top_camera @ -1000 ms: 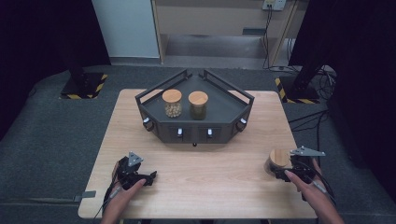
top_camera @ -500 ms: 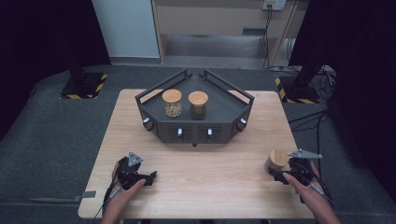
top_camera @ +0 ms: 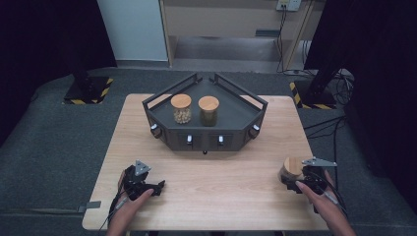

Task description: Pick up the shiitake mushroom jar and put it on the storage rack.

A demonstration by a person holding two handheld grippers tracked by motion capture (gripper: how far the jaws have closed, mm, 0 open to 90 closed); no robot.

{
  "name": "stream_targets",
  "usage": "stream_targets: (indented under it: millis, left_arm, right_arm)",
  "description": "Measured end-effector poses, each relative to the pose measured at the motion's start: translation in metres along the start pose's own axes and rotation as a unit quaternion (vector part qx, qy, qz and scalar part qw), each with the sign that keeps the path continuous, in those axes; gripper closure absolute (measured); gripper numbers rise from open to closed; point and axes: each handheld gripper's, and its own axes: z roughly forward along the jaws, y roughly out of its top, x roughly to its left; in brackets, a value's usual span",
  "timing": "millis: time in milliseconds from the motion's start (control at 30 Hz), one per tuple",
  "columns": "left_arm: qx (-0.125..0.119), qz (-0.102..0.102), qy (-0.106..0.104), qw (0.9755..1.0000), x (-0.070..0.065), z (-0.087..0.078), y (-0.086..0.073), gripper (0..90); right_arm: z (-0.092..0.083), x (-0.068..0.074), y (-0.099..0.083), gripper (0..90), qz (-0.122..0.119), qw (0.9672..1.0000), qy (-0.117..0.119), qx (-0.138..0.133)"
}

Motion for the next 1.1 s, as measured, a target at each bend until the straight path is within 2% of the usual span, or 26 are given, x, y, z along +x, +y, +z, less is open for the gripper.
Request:
stream_targets:
  millis: [167, 733, 1100]
  left_arm:
    - [0.0, 0.0, 0.0, 1.0, 0.0, 0.0, 0.0, 0.0]
    - [0.0, 0.0, 0.0, 1.0, 0.0, 0.0, 0.0, 0.0]
    - [0.0, 0.0, 0.0, 1.0, 0.0, 0.0, 0.0, 0.0]
  right_arm:
    - [0.004, 0.001, 0.004, 3.8, -0.011, 0.9999, -0.003, 0.004]
    - [0.015, 0.003, 0.014, 5.8, -0.012, 0.9998, 0.001, 0.017]
    - [0.015, 0.007, 0.012, 14.4, -0.019, 0.9997, -0.008, 0.012]
